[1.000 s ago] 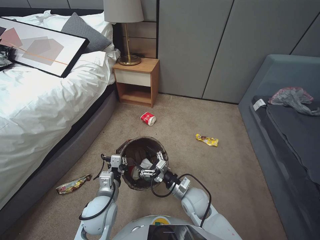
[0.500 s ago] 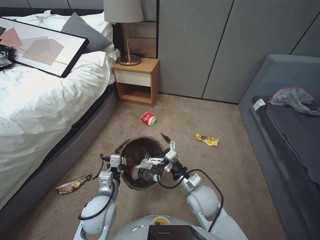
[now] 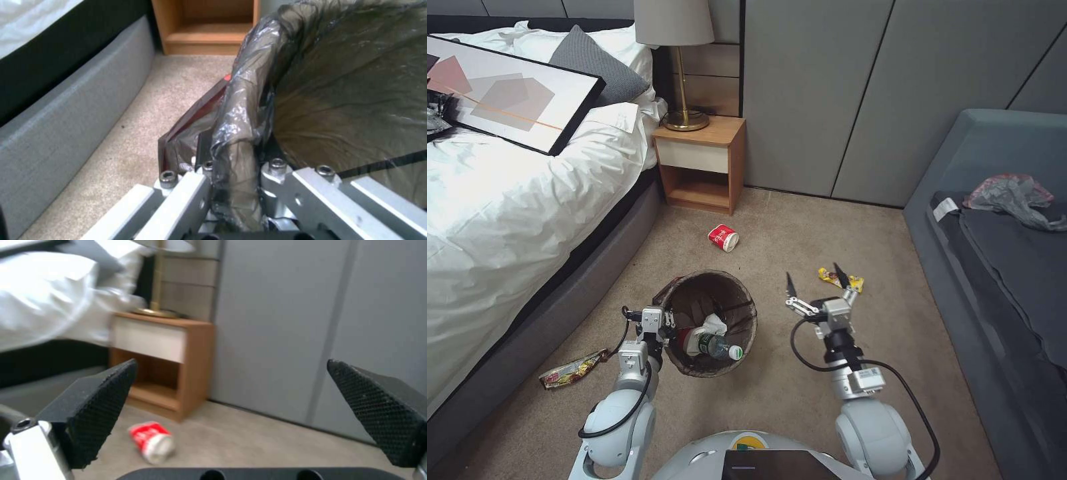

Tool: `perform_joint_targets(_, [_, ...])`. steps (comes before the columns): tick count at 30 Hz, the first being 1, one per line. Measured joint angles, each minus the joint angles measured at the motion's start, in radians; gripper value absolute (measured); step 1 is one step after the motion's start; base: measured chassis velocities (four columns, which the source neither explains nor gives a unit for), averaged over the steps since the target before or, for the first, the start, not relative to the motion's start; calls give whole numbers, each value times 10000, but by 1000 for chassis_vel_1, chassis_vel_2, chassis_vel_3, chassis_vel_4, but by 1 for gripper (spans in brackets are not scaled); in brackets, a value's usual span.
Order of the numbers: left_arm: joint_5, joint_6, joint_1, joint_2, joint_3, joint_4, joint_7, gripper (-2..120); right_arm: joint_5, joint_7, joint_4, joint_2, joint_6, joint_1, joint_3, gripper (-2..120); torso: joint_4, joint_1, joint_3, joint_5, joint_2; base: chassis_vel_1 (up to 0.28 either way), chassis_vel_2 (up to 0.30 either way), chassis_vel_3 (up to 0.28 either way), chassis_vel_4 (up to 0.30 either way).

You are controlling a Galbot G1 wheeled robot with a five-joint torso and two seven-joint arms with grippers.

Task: Pick up the trash bin, then pick up the garbage from the floor and place it into the trash bin.

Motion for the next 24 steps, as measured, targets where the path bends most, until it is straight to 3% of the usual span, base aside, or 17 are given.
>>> perform_joint_targets(6, [-50,-3,-48,13,-31,7,1,3,-39,332,-352,335,644,-577,697,100,-2,0,0,0,0,0,0,0,0])
perform_joint_targets(14, [-62,-3,-57,19,-29,17,2,3,-2,461,-545,421,920,-750,896,100,2,0,0,0,0,0,0,0,0])
perform_joint_targets(24, [-132,-9,-20,27,-35,17,-14,3,784,279,-1515,1062,2215,-856,1378,100,0,0,0,-1,0,0,0,0,0])
